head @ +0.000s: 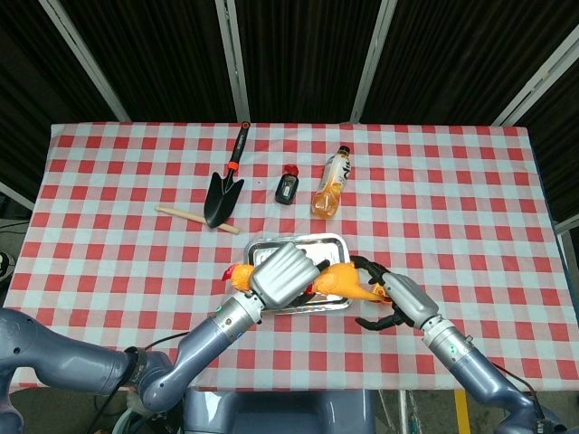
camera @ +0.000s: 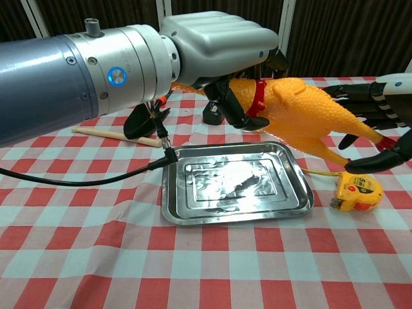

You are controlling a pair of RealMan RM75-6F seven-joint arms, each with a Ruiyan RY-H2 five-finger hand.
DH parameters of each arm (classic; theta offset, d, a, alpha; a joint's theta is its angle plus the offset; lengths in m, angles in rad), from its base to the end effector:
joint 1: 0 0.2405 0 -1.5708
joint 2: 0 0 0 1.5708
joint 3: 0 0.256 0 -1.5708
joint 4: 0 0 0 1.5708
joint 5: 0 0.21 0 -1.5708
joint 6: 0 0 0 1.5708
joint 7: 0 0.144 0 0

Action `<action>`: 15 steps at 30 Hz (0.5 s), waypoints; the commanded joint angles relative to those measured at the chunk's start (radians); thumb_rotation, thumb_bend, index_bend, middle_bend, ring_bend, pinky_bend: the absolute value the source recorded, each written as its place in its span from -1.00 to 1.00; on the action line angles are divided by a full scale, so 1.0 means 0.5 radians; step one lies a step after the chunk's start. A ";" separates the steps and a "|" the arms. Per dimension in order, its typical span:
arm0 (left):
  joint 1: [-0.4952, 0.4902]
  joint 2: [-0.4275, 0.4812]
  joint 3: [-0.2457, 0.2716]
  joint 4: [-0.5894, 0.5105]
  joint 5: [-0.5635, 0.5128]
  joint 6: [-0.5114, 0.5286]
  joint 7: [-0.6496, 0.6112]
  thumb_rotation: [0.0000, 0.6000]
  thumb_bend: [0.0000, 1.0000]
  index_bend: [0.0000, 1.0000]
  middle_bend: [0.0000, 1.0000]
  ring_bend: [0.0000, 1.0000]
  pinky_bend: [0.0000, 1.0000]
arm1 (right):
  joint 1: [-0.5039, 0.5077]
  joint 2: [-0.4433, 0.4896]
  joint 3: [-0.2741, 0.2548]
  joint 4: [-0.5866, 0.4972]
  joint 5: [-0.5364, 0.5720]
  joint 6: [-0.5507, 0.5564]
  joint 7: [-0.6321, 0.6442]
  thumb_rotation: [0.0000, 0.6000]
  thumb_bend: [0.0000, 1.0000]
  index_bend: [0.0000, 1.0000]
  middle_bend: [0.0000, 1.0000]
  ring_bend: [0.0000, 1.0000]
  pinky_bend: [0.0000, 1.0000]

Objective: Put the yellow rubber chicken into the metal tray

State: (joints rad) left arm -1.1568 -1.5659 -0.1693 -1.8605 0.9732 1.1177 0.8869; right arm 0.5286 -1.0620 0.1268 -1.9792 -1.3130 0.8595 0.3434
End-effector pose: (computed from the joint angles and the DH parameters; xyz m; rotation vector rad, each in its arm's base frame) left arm 0.0400 0.2896 -0.0187 -2.1816 -0.3361 -1.0909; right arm -0.1654 -0.2603 0.0792 1.7188 -1.6887 1.1365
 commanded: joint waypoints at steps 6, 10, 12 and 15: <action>0.001 -0.032 -0.003 0.005 0.003 0.000 0.005 1.00 0.01 0.21 0.44 0.31 0.63 | 0.010 -0.051 0.020 0.004 0.036 0.030 -0.017 1.00 -0.56 -0.99 -0.73 -0.81 -0.55; -0.003 -0.055 -0.006 0.009 0.000 -0.005 0.013 1.00 0.01 0.21 0.44 0.31 0.63 | 0.014 -0.087 0.035 0.006 0.074 0.062 -0.048 1.00 -0.56 -0.88 -0.73 -0.74 -0.55; -0.005 -0.064 -0.007 0.011 0.002 -0.007 0.014 1.00 0.01 0.21 0.44 0.31 0.63 | 0.016 -0.106 0.042 0.011 0.099 0.073 -0.061 1.00 -0.56 -0.77 -0.69 -0.69 -0.52; -0.006 -0.072 -0.008 0.010 0.002 -0.009 0.021 1.00 0.01 0.21 0.44 0.31 0.63 | 0.018 -0.133 0.050 0.023 0.137 0.091 -0.088 1.00 -0.56 -0.55 -0.57 -0.57 -0.43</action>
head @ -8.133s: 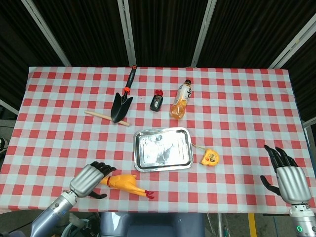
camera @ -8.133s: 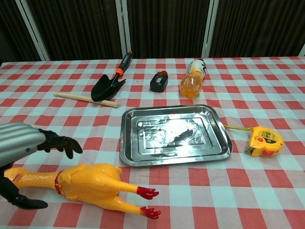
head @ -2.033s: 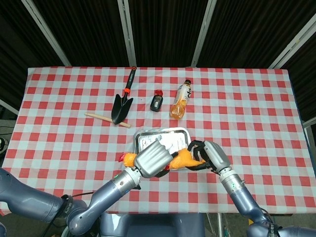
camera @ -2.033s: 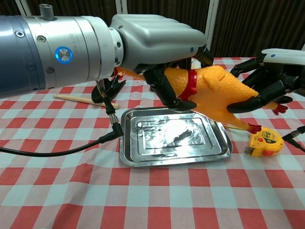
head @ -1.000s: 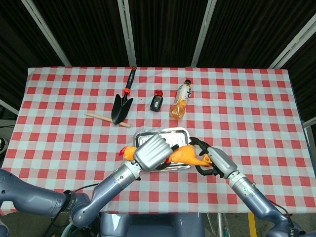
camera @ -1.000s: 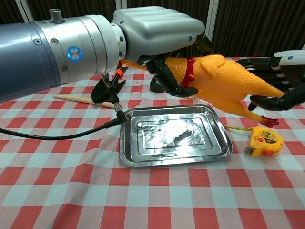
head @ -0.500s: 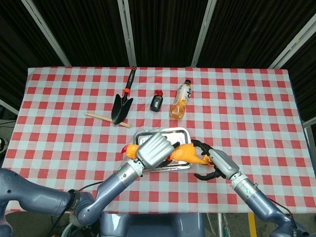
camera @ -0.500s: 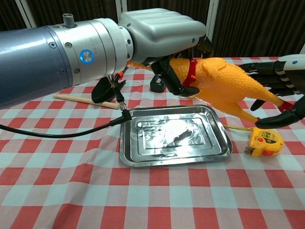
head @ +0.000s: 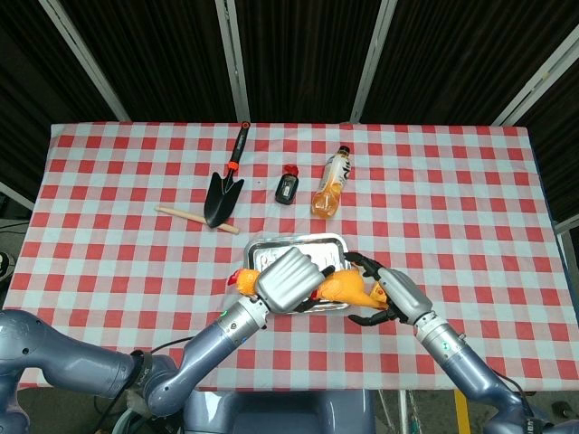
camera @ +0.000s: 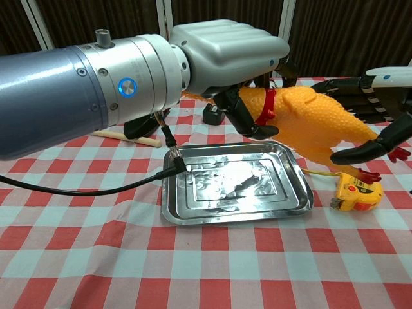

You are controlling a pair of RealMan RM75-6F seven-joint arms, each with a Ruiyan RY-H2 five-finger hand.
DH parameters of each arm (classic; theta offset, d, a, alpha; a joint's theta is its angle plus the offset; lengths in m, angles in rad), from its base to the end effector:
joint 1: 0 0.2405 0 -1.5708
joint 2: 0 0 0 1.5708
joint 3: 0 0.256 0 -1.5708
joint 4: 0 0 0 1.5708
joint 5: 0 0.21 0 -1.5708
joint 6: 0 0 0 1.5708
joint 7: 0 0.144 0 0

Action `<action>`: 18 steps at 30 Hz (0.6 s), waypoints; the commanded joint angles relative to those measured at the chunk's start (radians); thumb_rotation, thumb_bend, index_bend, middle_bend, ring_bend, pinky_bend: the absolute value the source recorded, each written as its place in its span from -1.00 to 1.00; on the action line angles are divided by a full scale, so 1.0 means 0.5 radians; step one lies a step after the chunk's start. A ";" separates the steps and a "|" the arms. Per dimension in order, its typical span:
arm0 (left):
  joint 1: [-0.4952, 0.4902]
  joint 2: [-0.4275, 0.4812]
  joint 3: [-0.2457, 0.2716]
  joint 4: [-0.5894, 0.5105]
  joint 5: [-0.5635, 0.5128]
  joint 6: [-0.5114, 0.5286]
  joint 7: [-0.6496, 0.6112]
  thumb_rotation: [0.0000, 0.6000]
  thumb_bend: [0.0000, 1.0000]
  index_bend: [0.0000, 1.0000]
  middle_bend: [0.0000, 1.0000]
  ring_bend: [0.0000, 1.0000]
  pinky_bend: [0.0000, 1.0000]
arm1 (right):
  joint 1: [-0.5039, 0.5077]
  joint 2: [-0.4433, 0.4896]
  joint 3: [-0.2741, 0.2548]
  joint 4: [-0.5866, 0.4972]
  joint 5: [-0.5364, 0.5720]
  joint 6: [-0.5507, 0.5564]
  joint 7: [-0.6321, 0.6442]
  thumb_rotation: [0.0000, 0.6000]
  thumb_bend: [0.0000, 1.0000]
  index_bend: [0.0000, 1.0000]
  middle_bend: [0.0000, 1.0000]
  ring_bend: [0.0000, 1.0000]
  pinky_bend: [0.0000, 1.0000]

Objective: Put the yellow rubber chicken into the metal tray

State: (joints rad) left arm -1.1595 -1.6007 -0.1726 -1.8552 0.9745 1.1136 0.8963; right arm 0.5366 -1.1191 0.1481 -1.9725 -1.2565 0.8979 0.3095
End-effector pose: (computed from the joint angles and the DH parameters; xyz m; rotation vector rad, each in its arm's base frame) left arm 0.0447 0.2824 -0.0272 -2.2017 -0.3443 -1.1044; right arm -0.1576 -0.2667 0.0717 1.6634 -1.6982 1.1976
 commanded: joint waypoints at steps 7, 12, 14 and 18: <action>0.002 0.001 -0.010 -0.013 -0.008 -0.006 0.000 1.00 0.01 0.21 0.43 0.31 0.63 | 0.000 -0.065 0.014 0.007 0.118 0.063 -0.119 1.00 -0.56 -0.25 -0.39 -0.40 -0.28; 0.003 0.009 -0.010 -0.026 -0.019 -0.016 0.002 1.00 0.01 0.21 0.43 0.31 0.63 | 0.006 -0.085 0.014 0.009 0.152 0.062 -0.153 1.00 -0.53 -0.18 -0.36 -0.36 -0.24; 0.003 0.012 -0.010 -0.031 -0.024 -0.018 0.005 1.00 0.01 0.21 0.43 0.31 0.63 | 0.006 -0.094 0.016 0.011 0.163 0.068 -0.164 1.00 -0.50 -0.15 -0.34 -0.34 -0.22; 0.002 0.019 -0.010 -0.043 -0.040 -0.025 0.007 1.00 0.00 0.21 0.43 0.31 0.63 | 0.005 -0.107 0.020 0.014 0.184 0.078 -0.181 1.00 -0.43 -0.09 -0.30 -0.31 -0.19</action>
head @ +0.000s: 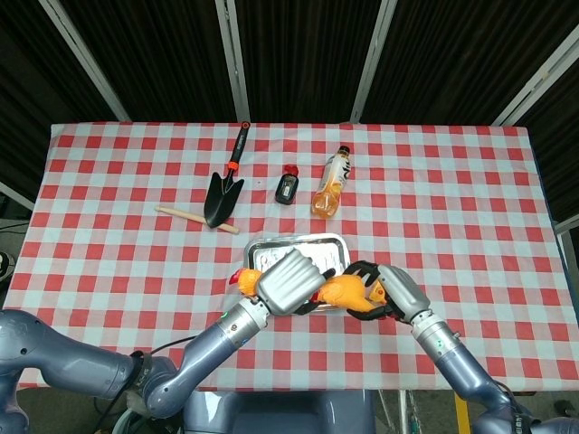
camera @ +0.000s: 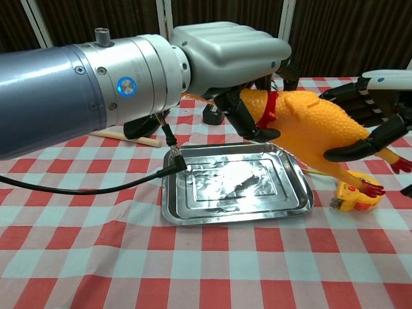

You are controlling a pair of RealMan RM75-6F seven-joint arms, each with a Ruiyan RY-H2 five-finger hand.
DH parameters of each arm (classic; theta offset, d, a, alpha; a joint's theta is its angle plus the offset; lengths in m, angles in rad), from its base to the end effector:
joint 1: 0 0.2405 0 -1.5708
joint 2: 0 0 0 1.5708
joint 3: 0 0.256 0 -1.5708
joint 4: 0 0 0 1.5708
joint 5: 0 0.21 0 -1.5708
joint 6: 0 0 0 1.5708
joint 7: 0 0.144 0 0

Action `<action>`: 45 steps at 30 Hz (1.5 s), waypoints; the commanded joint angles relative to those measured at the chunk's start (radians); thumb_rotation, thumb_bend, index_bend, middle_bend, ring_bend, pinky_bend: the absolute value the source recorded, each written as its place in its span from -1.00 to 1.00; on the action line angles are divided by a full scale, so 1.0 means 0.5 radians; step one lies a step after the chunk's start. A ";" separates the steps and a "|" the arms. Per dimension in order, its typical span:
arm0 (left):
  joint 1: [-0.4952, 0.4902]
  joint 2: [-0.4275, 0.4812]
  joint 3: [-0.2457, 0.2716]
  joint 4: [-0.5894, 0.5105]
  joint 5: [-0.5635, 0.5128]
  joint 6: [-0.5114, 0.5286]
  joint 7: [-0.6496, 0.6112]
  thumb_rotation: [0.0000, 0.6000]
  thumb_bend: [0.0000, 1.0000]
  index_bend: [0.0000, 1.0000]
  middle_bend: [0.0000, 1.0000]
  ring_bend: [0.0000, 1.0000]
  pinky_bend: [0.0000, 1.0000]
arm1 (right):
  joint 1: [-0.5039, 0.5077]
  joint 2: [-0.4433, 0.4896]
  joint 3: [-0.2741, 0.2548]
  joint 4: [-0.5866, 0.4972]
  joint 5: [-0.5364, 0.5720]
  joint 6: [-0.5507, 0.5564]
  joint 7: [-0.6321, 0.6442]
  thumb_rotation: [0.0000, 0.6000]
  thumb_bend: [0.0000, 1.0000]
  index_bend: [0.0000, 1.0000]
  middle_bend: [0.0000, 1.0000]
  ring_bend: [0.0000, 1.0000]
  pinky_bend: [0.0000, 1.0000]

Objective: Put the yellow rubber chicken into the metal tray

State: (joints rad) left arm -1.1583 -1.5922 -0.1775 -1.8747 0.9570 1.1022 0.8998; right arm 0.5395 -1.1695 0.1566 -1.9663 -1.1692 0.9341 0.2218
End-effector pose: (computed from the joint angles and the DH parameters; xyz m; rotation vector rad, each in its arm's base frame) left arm 0.0451 0.2802 -0.0262 -2.2167 -0.3644 -1.0973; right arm -0.1584 -0.2703 0.0637 1.6075 -1.6859 1.1902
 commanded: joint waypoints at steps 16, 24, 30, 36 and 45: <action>-0.006 0.003 0.016 -0.027 0.006 -0.006 0.020 1.00 -0.02 0.21 0.43 0.31 0.63 | -0.011 -0.069 0.032 0.031 0.090 0.072 -0.071 1.00 0.37 0.91 0.43 0.42 0.56; -0.005 0.002 0.017 -0.026 0.012 -0.003 0.019 1.00 -0.02 0.21 0.43 0.31 0.63 | -0.022 -0.084 0.036 0.024 0.104 0.113 -0.123 1.00 0.46 1.00 0.74 0.72 0.81; -0.002 0.002 0.020 -0.023 0.012 -0.001 0.018 1.00 -0.03 0.21 0.43 0.31 0.63 | -0.030 -0.092 0.035 0.016 0.101 0.129 -0.142 1.00 0.47 1.00 0.78 0.74 0.84; 0.006 0.006 0.025 -0.019 0.028 0.003 0.007 1.00 -0.03 0.21 0.43 0.30 0.63 | -0.028 -0.034 0.008 -0.006 0.030 0.041 -0.077 1.00 0.13 0.06 0.03 -0.17 0.08; 0.046 0.020 0.057 0.002 0.085 0.017 -0.035 1.00 -0.03 0.21 0.43 0.30 0.63 | -0.038 0.080 -0.038 0.038 -0.225 -0.056 0.114 1.00 -0.79 -1.00 -0.94 -1.00 -0.75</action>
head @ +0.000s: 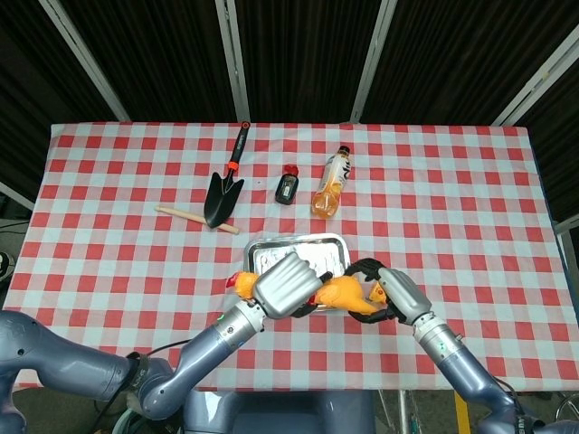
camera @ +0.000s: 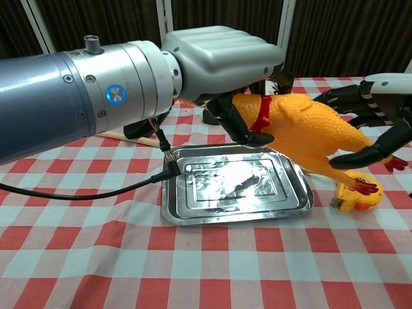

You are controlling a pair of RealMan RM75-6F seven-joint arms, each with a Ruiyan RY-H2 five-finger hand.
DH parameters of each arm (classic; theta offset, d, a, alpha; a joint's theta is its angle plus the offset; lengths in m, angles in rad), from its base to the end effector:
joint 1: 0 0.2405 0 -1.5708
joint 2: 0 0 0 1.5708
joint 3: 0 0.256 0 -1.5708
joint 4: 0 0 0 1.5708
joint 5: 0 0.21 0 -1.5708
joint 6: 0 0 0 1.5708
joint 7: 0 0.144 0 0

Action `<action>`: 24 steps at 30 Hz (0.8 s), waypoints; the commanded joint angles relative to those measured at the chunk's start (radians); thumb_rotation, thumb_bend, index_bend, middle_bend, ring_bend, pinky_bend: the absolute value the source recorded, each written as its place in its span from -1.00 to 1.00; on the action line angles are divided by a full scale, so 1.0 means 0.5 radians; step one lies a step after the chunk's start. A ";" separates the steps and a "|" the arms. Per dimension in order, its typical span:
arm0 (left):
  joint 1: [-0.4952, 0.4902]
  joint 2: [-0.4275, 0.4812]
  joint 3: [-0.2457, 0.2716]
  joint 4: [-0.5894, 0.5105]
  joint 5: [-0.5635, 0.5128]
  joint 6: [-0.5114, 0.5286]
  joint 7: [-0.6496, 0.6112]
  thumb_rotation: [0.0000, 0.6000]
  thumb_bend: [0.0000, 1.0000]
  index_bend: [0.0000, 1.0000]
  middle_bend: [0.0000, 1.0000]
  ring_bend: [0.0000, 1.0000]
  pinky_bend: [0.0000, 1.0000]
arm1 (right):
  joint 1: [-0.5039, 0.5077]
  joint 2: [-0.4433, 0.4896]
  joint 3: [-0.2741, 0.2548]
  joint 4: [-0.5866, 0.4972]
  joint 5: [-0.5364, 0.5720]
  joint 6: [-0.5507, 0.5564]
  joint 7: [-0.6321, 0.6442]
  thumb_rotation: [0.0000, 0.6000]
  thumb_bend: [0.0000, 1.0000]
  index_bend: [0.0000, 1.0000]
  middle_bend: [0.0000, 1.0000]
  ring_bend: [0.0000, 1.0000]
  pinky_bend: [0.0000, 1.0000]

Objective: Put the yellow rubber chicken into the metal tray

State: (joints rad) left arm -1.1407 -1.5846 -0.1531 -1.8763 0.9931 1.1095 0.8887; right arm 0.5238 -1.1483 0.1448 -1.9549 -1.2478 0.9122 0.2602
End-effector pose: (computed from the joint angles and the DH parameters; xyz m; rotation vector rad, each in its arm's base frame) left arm 0.0374 0.2780 -0.0256 -2.2195 -0.3494 -1.0954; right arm -0.1624 -0.2655 0.0659 1.6616 -1.6674 1.1811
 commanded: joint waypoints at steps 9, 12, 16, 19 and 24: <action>0.087 0.046 0.058 0.027 0.144 0.021 -0.121 1.00 -0.03 0.21 0.43 0.30 0.63 | -0.051 0.095 -0.051 0.043 -0.208 0.085 0.003 1.00 -0.85 -1.00 -1.00 -1.00 -0.85; 0.128 0.070 0.086 0.034 0.207 0.029 -0.185 1.00 -0.04 0.21 0.43 0.30 0.63 | -0.078 0.133 -0.066 0.047 -0.232 0.128 -0.017 1.00 -0.85 -1.00 -1.00 -1.00 -0.85; 0.193 0.104 0.133 0.050 0.315 0.040 -0.305 1.00 -0.04 0.21 0.42 0.30 0.62 | -0.109 0.190 -0.071 0.066 -0.253 0.175 -0.008 1.00 -0.85 -1.00 -1.00 -1.00 -0.86; 0.265 0.118 0.180 0.095 0.410 0.054 -0.452 1.00 -0.05 0.20 0.41 0.30 0.60 | -0.145 0.218 -0.062 0.094 -0.253 0.236 0.046 1.00 -0.85 -1.00 -1.00 -1.00 -0.86; 0.367 0.106 0.218 0.245 0.504 0.056 -0.728 1.00 -0.06 0.18 0.41 0.30 0.57 | -0.202 0.250 -0.033 0.146 -0.246 0.329 0.200 1.00 -0.74 -1.00 -1.00 -1.00 -0.86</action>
State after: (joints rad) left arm -0.9897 -1.5303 -0.0593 -1.7981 1.2132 1.1351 0.5905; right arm 0.4363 -1.0319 0.1212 -1.8943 -1.3714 1.0565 0.3351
